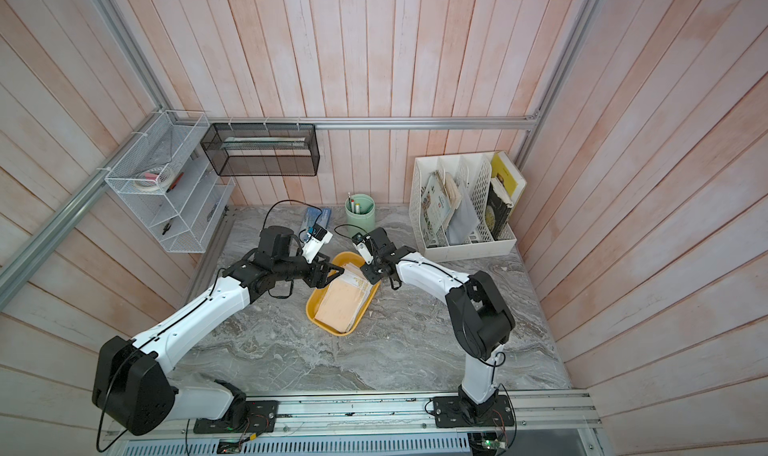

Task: Take out the stationery paper from the storage box
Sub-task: Adjust the storage box at the center of the board.

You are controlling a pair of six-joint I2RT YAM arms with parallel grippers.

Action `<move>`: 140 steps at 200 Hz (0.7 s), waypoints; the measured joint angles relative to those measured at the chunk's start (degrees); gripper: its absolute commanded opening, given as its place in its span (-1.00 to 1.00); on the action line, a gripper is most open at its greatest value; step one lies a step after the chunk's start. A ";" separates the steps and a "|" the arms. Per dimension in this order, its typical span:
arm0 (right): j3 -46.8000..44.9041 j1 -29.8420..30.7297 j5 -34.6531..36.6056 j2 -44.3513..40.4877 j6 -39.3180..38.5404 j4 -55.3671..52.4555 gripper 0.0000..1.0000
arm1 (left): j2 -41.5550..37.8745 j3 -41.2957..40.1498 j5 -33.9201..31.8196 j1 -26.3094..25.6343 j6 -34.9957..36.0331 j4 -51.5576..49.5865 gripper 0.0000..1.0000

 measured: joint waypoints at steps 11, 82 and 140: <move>1.46 -0.28 -0.42 1.64 -1.33 -0.63 -1.00 | 0.00 -0.22 0.02 0.00 -0.22 0.00 0.46; 8.28 -2.23 -1.14 10.69 -4.22 -2.14 -0.59 | -2.08 -2.12 0.24 0.00 -1.79 1.36 0.46; 8.59 -1.75 9.97 12.59 1.14 3.50 -0.13 | -2.14 -2.49 0.52 0.00 -2.71 2.86 0.46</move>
